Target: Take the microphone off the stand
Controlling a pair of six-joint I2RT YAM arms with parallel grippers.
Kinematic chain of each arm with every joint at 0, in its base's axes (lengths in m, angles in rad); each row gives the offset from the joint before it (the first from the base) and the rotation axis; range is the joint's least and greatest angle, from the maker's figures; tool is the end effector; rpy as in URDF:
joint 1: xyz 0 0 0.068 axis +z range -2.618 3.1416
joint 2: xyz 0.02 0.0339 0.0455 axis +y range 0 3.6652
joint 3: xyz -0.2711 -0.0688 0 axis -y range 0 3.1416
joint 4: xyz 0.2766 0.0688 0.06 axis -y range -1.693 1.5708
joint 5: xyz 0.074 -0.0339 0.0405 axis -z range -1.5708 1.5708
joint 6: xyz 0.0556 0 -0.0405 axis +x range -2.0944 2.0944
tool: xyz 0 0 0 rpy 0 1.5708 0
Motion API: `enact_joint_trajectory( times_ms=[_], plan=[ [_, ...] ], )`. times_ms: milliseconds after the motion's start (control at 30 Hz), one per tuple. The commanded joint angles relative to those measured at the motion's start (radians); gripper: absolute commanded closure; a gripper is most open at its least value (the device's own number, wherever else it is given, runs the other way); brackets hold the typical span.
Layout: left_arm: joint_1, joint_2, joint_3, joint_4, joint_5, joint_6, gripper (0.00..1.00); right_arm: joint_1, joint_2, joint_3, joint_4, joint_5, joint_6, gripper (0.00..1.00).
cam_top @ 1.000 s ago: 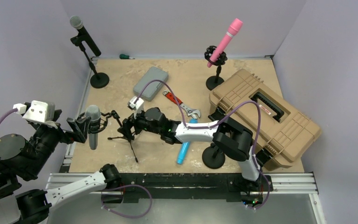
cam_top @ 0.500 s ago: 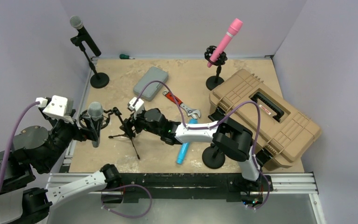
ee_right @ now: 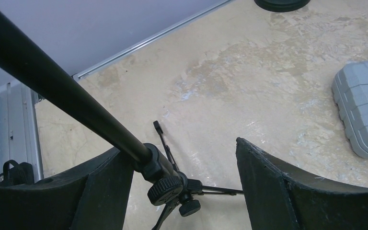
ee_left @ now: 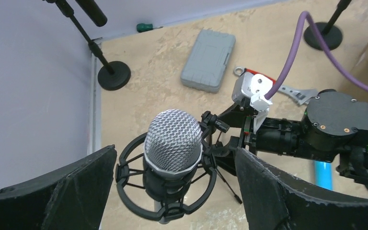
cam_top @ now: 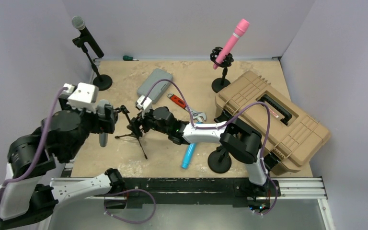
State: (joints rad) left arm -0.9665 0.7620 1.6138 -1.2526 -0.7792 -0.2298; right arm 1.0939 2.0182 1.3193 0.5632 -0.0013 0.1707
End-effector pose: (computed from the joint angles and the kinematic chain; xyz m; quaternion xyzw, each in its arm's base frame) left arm 0.0693 -0.0317 0.5040 0.0820 0.7950 -0.0260 0.6004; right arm 0.2368 0.4585 0.2084 -0.3359 0.6744 0.3890 0.5301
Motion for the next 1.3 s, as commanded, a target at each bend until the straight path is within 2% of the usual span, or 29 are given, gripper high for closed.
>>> enact_joint_trajectory(
  times_ms=[0, 67, 133, 367, 500, 767, 967, 1267],
  plan=[
    [0.001, 0.060, -0.005, -0.027, -0.083, -0.028, 0.14, -0.012, -0.040, -0.017, -0.009, 0.004, -0.020, 0.28],
    [0.004, 0.071, -0.018, -0.019, -0.119, -0.029, 0.25, -0.012, -0.040, -0.017, -0.009, 0.004, -0.019, 0.28],
    [0.014, 0.078, -0.031, -0.001, -0.131, -0.027, 0.31, -0.012, -0.045, -0.019, -0.009, 0.004, -0.020, 0.28],
    [0.082, 0.119, -0.042, -0.032, -0.083, -0.073, 0.35, -0.012, -0.062, -0.035, -0.007, 0.004, -0.020, 0.28],
    [0.093, 0.093, -0.118, 0.037, -0.088, -0.051, 0.37, -0.012, -0.064, -0.037, -0.005, 0.003, -0.014, 0.28],
    [0.113, 0.078, -0.159, 0.120, -0.080, -0.002, 0.56, -0.012, -0.070, -0.039, -0.012, 0.004, -0.010, 0.28],
    [0.113, 0.113, -0.141, 0.137, -0.112, 0.051, 0.76, -0.012, -0.072, -0.040, -0.015, 0.003, -0.010, 0.28],
    [0.113, 0.170, -0.019, 0.168, -0.082, 0.142, 0.89, -0.012, -0.070, -0.031, -0.025, 0.003, -0.011, 0.28]
  ],
)
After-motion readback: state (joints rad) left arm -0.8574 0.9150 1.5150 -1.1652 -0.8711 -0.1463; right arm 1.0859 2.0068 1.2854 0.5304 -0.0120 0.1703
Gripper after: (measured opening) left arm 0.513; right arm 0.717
